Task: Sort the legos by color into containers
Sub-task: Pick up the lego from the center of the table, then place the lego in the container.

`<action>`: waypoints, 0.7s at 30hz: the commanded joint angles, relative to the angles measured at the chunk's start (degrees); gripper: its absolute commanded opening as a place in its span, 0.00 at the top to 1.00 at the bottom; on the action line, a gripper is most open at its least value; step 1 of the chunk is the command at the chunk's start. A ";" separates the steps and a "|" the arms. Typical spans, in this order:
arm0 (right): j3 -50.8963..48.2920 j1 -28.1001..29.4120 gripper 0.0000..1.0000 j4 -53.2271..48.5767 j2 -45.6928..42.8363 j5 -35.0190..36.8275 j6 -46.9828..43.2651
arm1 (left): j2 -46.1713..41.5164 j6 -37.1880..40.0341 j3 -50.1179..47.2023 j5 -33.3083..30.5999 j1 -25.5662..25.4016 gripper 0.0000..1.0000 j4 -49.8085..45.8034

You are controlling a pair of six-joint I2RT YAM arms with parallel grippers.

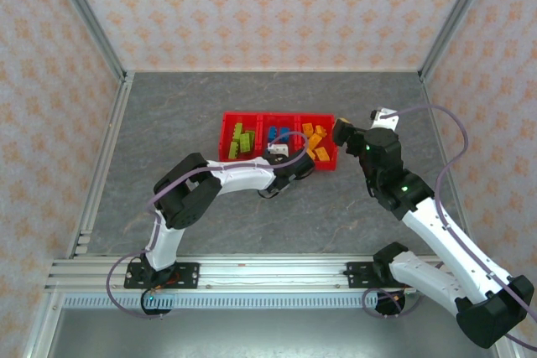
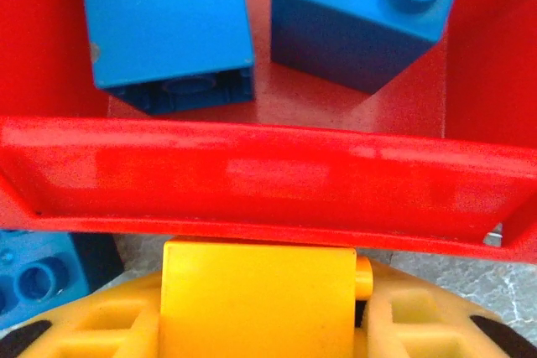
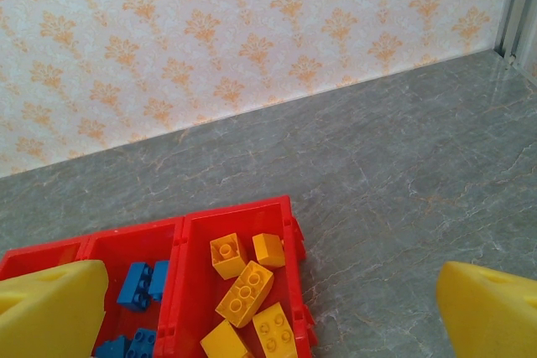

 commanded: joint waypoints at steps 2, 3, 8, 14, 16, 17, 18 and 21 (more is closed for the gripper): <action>0.74 -0.28 0.00 0.21 -0.65 1.09 0.17 | -1.87 1.83 0.57 -0.96 0.21 0.68 -0.59; 0.75 -0.27 0.00 0.38 -0.53 1.06 0.09 | -2.33 1.92 0.75 -1.16 -0.01 0.70 -1.22; 0.83 -0.28 0.00 0.72 -0.27 1.05 0.06 | -5.25 2.01 1.51 -2.15 -1.63 0.72 -3.04; 1.05 -0.28 0.00 0.81 -0.18 0.86 0.20 | -6.68 3.05 5.21 -2.78 -2.84 0.72 -4.00; 1.18 -0.28 0.00 0.65 -0.25 0.84 0.10 | -6.69 4.03 7.50 -3.07 -2.80 0.72 -4.22; 1.28 -0.28 0.00 0.63 -0.30 0.89 -0.01 | -6.69 4.62 8.74 -3.24 -2.86 0.72 -4.28; 1.36 -0.28 0.00 0.55 -0.34 0.96 0.02 | -6.18 5.38 10.41 -3.40 -2.86 0.71 -4.52; 1.53 -0.28 0.00 0.28 -0.69 1.21 -0.14 | -2.18 7.02 17.11 -4.11 -2.81 0.71 -6.97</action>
